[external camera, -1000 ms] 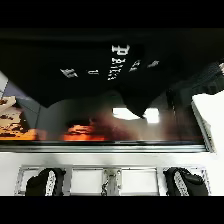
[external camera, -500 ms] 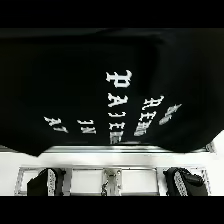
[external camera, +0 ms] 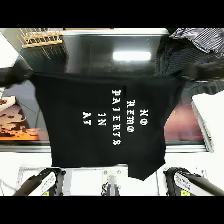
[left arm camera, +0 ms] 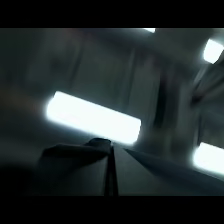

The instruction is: Fold the clothes and pants, and hang the long-sleeved shirts on hangers.

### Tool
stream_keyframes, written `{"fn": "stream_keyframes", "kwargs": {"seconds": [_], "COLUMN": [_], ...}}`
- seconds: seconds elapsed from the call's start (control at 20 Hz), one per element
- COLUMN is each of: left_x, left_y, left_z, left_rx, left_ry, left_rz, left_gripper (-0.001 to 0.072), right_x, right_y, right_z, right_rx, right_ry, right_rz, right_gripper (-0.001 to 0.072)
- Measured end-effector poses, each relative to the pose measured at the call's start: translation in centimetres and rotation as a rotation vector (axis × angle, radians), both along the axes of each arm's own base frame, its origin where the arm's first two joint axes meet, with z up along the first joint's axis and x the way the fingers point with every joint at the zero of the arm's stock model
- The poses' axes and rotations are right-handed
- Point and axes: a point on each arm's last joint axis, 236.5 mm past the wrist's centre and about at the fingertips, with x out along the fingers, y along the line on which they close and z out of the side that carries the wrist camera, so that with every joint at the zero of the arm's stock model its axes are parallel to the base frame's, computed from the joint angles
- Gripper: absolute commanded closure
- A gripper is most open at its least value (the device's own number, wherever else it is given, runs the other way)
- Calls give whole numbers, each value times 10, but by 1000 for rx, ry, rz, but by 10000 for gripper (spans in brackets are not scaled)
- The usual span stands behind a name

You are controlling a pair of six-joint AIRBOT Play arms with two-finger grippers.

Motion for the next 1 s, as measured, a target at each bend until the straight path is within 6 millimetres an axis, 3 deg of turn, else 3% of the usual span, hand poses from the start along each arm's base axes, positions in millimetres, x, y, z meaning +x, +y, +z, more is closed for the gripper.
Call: {"fn": "stream_keyframes", "kwargs": {"seconds": [0.1,0.25,0.4,0.55,0.65,0.8,1.0], "left_x": [28,66,96,111,108,88,52], "left_y": [-13,-25,-28,-28,-25,-22,-25], "left_z": [-49,-99,-120,-127,-134,-156,-198], "left_rx": [-2,-1,2,5,26,38,40], "left_ry": [82,152,168,174,196,258,356], "left_rz": [-35,-66,-79,-86,-90,-80,-78], "left_gripper": [703,703,703,703,703,703,703], "right_x": [26,61,93,108,104,82,35], "right_y": [2,1,-7,-15,-22,-29,-33], "right_z": [-59,-116,-135,-133,-132,-143,-179], "right_rx": [-11,-24,-27,-36,-74,-128,-167], "right_ry": [112,151,96,46,46,98,209], "right_rz": [1,-31,-100,-140,-138,-123,-112], "right_gripper": [701,701,701,703,703,703,701]}}
